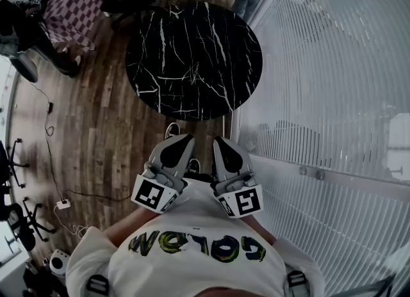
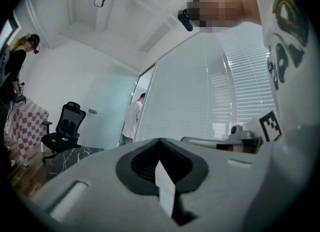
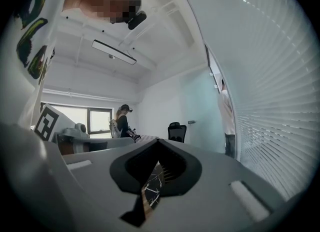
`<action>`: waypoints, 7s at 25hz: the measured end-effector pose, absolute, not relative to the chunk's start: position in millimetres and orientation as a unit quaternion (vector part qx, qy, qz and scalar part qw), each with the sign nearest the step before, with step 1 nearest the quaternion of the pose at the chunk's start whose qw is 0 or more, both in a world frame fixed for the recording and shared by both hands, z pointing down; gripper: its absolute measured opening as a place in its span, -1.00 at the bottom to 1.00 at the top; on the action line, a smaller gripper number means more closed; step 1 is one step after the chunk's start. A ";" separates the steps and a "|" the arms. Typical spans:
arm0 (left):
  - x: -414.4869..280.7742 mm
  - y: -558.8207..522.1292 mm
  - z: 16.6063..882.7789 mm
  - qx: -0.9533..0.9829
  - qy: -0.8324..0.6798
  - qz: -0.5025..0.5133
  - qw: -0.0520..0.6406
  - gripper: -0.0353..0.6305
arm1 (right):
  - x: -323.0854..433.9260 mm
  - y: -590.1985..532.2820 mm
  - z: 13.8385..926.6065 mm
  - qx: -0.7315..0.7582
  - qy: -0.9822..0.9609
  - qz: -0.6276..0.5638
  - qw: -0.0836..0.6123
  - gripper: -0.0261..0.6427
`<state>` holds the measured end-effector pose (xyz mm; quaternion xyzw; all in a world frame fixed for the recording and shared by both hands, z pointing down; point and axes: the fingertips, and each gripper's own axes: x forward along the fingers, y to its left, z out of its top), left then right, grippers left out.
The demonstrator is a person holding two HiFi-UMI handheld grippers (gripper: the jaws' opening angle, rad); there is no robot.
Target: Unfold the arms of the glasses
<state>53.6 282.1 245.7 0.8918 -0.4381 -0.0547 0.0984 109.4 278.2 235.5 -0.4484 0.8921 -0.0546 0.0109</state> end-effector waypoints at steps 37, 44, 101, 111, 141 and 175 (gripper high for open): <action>-17.8 27.5 258.8 0.927 -0.357 -0.028 0.114 -0.89 | 29.6 27.3 250.1 -0.510 0.857 -0.068 -0.018 -0.92; 7.8 19.4 261.7 0.923 -0.370 -0.010 0.106 -0.89 | 64.1 16.1 249.5 -0.503 0.861 -0.077 -0.010 -0.92; 8.1 -43.8 542.6 0.899 -0.336 0.203 0.197 -0.84 | 65.8 -59.2 579.4 -0.404 0.792 -0.356 -0.286 -0.76; 6.0 -45.1 621.6 0.887 -0.314 0.255 0.223 -0.80 | 55.8 -57.3 646.4 -0.385 0.761 -0.416 -0.317 -0.67; 1.7 -34.1 682.0 0.870 -0.315 0.300 0.231 -0.86 | 54.5 -57.3 677.4 -0.390 0.748 -0.373 -0.385 -0.85; -51.6 -76.1 690.2 0.861 -0.327 0.343 0.187 -0.85 | 64.9 -54.8 674.4 -0.371 0.758 -0.297 -0.447 -0.90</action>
